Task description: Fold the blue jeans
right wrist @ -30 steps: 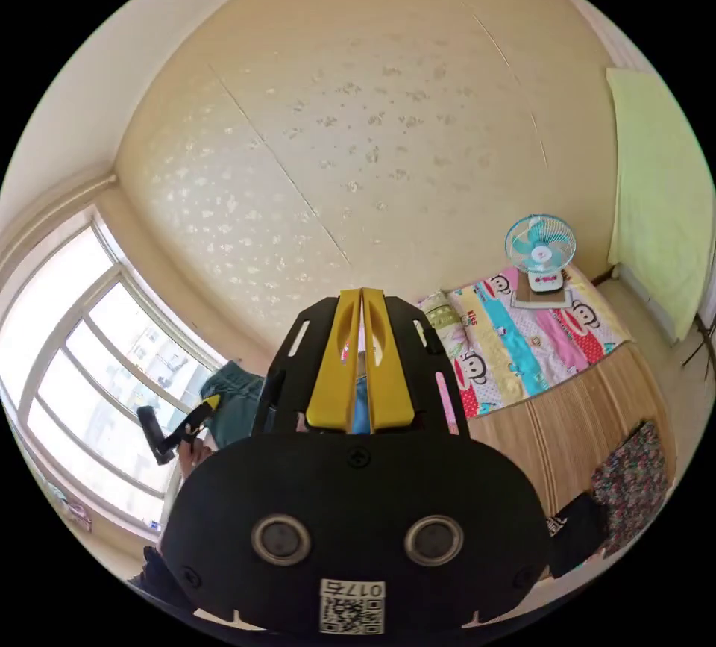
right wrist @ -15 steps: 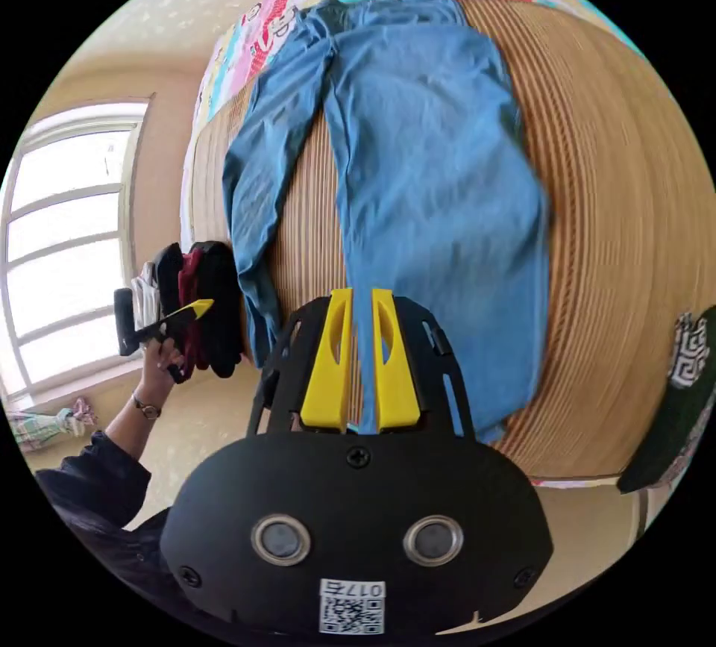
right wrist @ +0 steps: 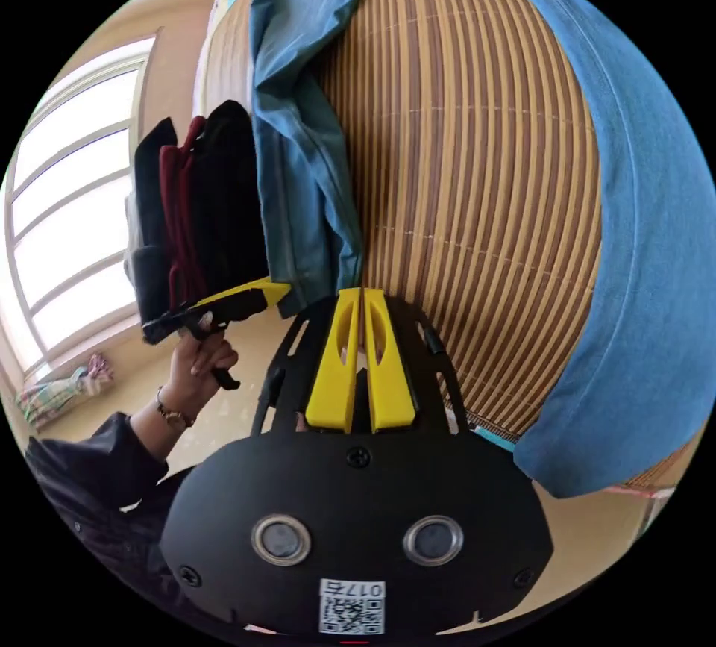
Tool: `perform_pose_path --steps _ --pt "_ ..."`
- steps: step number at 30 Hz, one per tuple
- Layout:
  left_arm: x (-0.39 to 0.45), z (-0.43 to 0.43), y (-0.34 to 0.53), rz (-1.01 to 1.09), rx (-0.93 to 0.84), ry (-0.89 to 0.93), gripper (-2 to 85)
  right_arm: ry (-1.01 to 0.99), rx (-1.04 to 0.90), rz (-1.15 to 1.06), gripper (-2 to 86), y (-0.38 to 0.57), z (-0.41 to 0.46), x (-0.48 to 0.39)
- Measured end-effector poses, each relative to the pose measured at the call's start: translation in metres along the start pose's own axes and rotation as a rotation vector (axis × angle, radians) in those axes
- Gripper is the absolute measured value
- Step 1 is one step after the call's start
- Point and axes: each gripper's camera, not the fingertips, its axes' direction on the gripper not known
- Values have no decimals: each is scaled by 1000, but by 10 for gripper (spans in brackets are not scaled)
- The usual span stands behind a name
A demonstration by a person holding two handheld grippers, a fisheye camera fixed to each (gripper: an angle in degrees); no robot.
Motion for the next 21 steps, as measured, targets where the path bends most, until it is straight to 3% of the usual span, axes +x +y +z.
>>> perform_pose_path --steps 2,5,8,12,16,21 --pt "-19 -33 14 -21 66 165 -6 -33 31 16 65 16 -18 9" --pt "-22 -51 19 6 51 103 -7 -42 114 88 87 29 -31 25" --pt "-28 -55 15 -7 96 216 -7 -68 35 121 46 27 -18 42" --pt "-33 -69 20 42 139 342 -6 -26 -135 -1 28 50 -31 36" --pt "-29 -73 47 102 10 156 -6 -90 -185 -67 22 118 -85 44" --pt "-61 -90 94 -99 141 -220 -2 25 -260 -72 23 176 -99 71"
